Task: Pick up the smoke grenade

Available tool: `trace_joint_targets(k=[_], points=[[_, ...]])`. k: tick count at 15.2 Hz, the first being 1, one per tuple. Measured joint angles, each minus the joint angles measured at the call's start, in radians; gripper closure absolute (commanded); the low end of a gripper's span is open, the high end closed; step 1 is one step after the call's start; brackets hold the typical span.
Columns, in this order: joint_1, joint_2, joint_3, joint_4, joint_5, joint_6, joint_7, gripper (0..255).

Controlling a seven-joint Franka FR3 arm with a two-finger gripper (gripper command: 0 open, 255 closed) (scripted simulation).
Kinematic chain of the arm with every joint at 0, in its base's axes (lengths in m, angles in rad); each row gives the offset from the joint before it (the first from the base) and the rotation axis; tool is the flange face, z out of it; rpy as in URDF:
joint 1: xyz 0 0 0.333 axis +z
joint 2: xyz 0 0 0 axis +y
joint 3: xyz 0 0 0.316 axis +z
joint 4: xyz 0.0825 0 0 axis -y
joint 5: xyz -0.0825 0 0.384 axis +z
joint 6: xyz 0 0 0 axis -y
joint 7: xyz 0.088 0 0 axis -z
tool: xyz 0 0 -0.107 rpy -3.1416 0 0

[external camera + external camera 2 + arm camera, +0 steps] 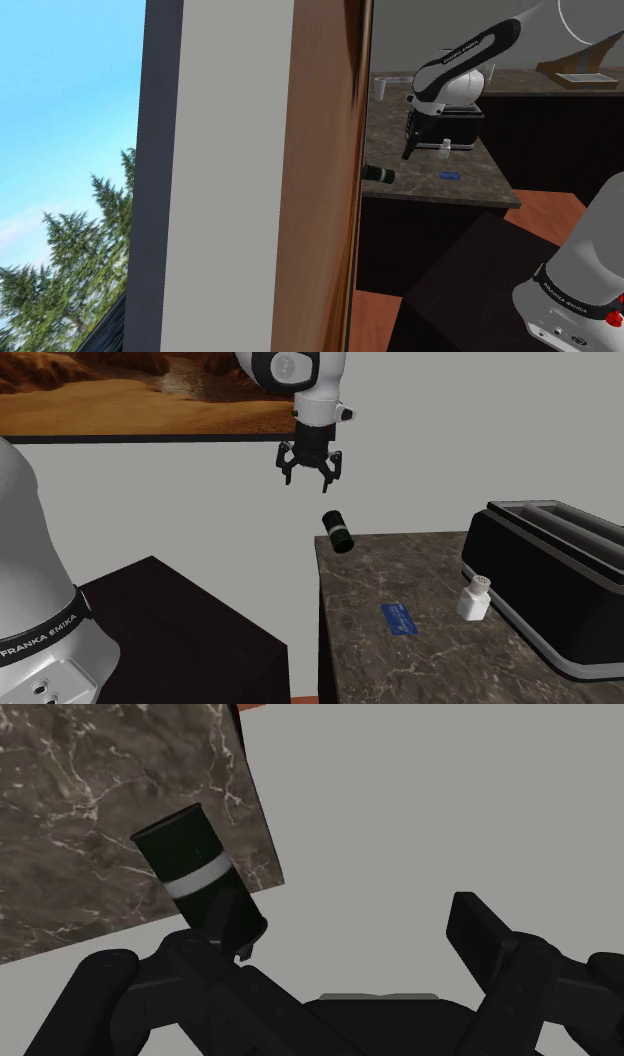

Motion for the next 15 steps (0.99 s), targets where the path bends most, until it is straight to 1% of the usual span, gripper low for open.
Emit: trace_joint_targets(k=[4, 8, 13, 15], points=[[-0.017, 0.168, 0.009, 0.102, 0.130, 0.023, -0.181, 0], [-0.060, 0.345, 0.050, 0.248, 0.236, 0.019, -0.326, 0], [-0.124, 0.556, 0.114, 0.446, 0.315, 0.005, -0.457, 0], [-0.139, 0.599, 0.127, 0.487, 0.326, 0.003, -0.480, 0]])
